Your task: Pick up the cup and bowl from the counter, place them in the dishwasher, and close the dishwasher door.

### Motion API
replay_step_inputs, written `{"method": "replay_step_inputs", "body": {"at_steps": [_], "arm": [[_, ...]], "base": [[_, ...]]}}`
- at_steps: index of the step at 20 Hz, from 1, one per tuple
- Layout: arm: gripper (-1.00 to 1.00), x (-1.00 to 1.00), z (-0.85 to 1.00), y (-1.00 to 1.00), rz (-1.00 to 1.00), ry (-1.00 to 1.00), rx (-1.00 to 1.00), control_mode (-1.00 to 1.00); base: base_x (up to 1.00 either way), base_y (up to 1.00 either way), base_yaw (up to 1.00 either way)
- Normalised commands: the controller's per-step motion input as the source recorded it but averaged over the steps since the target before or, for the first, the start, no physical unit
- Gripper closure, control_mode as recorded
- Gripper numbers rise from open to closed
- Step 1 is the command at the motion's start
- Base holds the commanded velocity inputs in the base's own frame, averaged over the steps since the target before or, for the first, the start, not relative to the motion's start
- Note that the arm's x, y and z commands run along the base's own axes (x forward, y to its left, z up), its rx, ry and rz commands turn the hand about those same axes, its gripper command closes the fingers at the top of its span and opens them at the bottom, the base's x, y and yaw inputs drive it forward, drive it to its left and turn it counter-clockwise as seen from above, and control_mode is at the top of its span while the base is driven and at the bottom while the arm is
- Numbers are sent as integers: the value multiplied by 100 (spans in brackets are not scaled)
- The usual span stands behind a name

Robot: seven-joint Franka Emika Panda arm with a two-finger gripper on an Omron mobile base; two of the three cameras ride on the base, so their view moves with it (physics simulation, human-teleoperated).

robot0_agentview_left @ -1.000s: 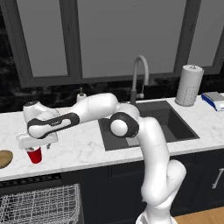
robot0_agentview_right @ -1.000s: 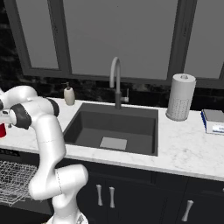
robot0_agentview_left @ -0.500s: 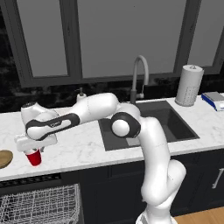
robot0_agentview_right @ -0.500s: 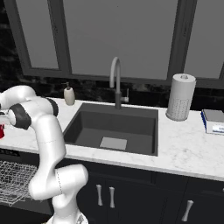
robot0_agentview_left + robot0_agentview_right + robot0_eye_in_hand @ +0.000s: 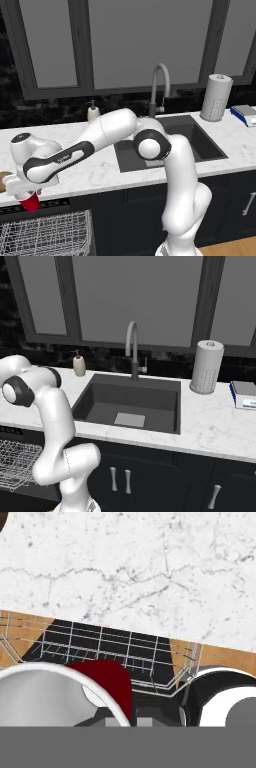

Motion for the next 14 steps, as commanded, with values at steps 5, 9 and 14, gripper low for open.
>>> {"method": "replay_step_inputs", "body": {"at_steps": [5, 9, 14], "arm": [[100, -100, -4, 28, 1, 0, 1, -100], [100, -99, -27, 31, 0, -7, 0, -100], [100, -81, -43, 2, -18, -15, 0, -100]], "base": [[0, 0, 0], [0, 0, 0], [0, 0, 0]]}}
